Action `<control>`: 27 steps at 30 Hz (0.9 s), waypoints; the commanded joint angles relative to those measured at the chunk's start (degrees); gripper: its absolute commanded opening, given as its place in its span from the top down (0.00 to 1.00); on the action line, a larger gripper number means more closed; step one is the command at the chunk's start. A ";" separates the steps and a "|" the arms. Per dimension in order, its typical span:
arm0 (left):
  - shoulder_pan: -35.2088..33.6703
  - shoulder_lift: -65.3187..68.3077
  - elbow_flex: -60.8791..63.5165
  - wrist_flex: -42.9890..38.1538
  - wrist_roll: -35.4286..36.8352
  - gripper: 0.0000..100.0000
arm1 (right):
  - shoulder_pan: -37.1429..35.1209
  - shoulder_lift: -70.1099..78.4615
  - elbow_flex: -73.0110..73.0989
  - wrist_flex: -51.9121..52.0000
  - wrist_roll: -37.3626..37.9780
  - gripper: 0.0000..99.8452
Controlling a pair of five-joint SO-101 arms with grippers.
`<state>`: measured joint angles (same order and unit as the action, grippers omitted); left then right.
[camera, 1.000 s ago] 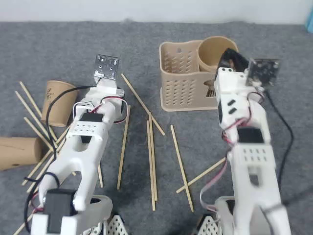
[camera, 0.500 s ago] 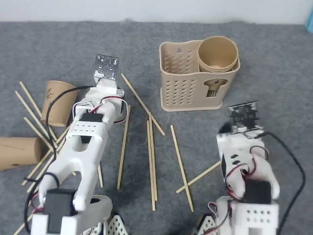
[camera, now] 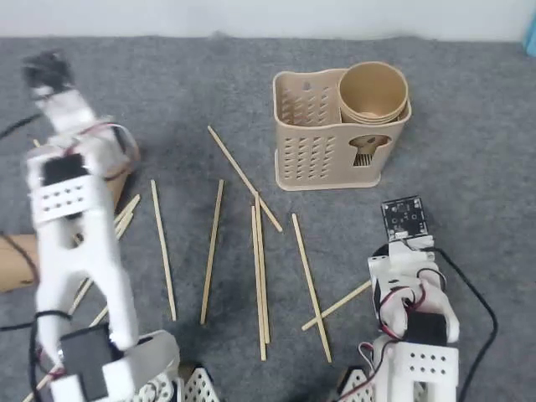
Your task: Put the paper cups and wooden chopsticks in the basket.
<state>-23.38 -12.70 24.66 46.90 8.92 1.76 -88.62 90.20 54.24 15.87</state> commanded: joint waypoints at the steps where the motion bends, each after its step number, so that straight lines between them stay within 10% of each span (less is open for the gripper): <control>1: -4.31 0.53 -7.25 0.35 -6.68 0.99 | 0.22 -2.42 -0.35 1.36 0.88 0.99; 27: -4.75 68.40 -100.18 42.37 -14.07 0.99 | -1.89 -4.26 1.41 1.71 4.04 0.99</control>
<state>-28.31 48.13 -60.97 88.48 -4.70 0.18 -92.31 92.04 55.30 19.12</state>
